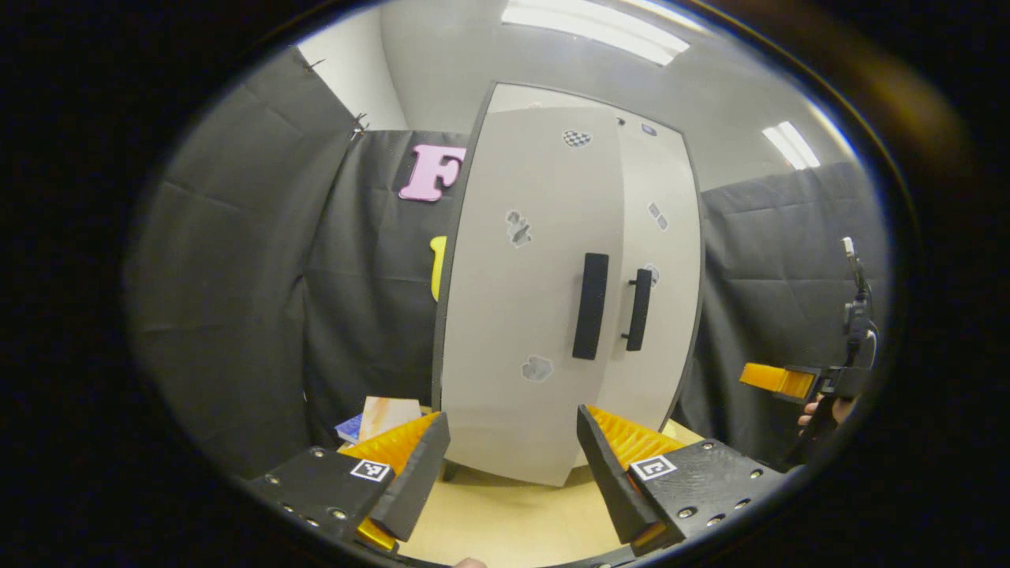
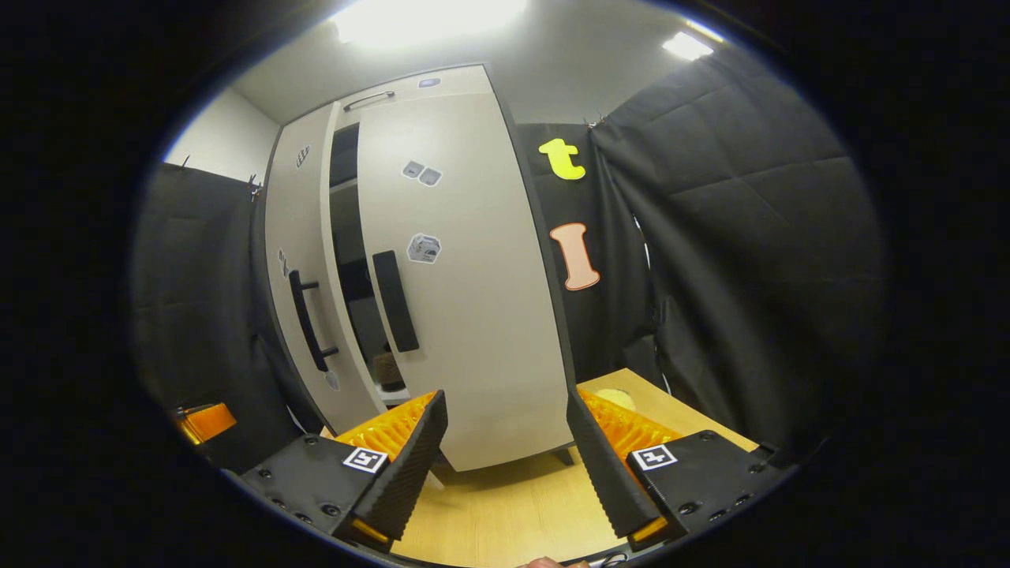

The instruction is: Grab one shoe with the right hand and put it into the shoe cabinet, grab the other shoe with the left hand and put it into the shoe cabinet; then close the right door with the right hand and the left door with the left hand.

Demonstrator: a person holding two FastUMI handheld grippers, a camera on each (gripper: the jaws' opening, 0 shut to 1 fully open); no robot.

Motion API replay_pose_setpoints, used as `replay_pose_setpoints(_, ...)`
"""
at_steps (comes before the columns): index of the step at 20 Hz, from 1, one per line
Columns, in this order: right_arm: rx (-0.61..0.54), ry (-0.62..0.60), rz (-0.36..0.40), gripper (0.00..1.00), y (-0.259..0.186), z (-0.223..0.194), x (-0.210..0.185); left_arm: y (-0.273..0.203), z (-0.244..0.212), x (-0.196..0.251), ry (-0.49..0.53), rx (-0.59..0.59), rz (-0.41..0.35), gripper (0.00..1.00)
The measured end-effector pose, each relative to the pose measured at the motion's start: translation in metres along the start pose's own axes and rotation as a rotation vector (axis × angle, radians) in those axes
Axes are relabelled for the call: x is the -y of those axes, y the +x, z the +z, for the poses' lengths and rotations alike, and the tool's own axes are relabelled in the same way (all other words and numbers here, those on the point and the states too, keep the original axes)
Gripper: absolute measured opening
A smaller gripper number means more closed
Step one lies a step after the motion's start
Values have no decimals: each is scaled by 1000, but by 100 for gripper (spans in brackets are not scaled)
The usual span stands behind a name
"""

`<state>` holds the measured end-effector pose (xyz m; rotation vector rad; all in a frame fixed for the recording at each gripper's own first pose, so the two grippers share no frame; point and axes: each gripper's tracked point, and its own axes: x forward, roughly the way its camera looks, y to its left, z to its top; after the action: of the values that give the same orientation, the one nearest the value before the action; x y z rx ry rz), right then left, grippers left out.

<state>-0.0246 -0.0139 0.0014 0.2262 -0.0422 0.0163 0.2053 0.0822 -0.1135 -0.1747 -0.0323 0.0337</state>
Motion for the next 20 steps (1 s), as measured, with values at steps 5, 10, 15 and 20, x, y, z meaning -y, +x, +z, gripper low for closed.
replay_pose_setpoints(5, -28, -58, 8, 96, 2, -13, -12, 0, -2, -11, -15, 9, 34, 94)
replay_pose_setpoints(10, -1, -91, 41, 92, 6, 1, -20, 9, 0, -29, -26, 20, 70, 95)
replay_pose_setpoints(15, 16, -128, 24, 96, 15, 12, -10, 12, 16, -51, 8, 42, 120, 99)
replay_pose_setpoints(20, -2, -140, 29, 96, 30, 14, -11, -5, 17, -69, -23, 52, 157, 94)
